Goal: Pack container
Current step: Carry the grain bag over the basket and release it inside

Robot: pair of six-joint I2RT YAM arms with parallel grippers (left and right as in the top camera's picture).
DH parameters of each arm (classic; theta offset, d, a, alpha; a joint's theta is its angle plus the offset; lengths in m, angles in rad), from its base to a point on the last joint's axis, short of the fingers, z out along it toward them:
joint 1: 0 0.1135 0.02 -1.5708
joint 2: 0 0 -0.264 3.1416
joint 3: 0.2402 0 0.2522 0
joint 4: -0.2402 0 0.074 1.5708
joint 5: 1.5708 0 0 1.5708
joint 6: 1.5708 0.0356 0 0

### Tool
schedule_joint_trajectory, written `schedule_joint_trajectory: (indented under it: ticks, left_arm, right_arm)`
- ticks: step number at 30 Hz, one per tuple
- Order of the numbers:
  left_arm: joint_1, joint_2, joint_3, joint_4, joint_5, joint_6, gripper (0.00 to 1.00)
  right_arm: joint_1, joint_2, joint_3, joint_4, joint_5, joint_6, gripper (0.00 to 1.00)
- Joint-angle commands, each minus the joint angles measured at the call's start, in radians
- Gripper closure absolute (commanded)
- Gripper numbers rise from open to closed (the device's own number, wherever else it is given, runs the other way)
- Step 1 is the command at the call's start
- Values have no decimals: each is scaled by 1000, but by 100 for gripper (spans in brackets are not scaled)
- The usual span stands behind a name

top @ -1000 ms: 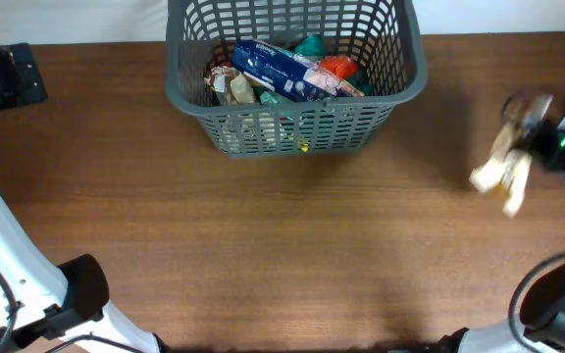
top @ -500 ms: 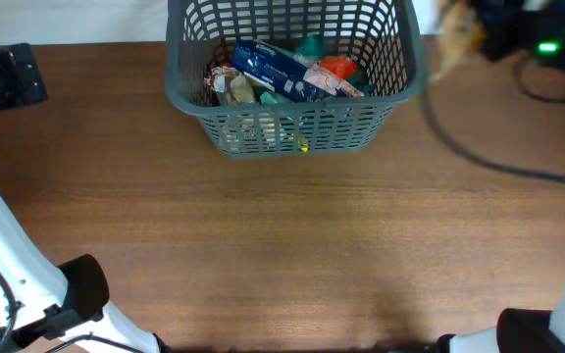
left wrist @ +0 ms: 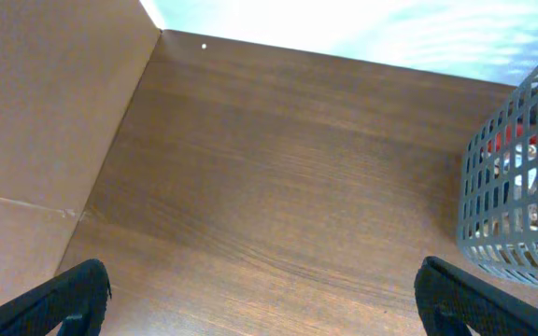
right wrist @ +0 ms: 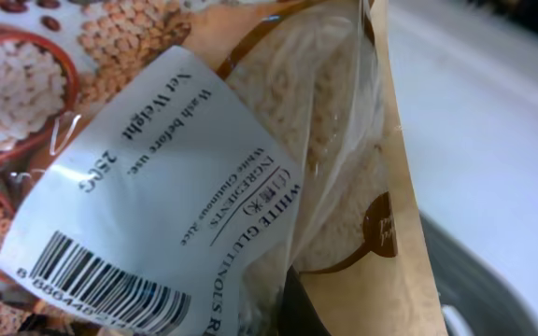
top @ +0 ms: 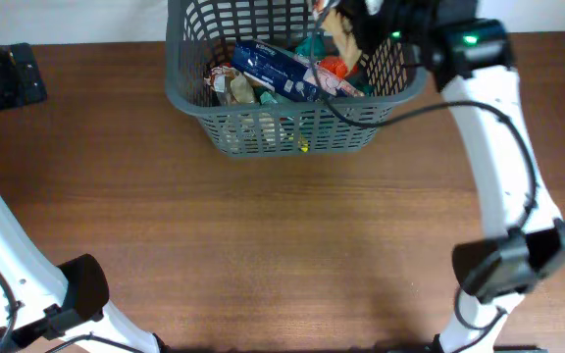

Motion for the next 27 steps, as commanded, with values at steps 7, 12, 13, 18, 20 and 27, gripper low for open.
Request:
schedule_joint_trajectory:
  ticks: [7, 12, 13, 18, 20, 27]
  left_arm:
    - [5, -2, -3, -1, -3, -9, 1]
    - [5, -2, -3, -1, -3, -9, 1]
    - [5, -2, -3, -1, -3, -9, 1]
    - [5, -2, -3, -1, -3, -9, 1]
    - [5, -2, -3, -1, -3, -9, 1]
    - [5, -2, -3, -1, -3, -9, 1]
  right_arm:
    - [27, 119, 13, 56, 18, 3, 96]
    - [27, 147, 13, 8, 18, 82, 92]
    - [27, 147, 13, 2, 17, 102, 66]
    - [24, 110, 14, -26, 44, 179, 1]
    - [24, 79, 14, -48, 57, 204, 1]
    - [23, -141, 14, -132, 217, 260, 1]
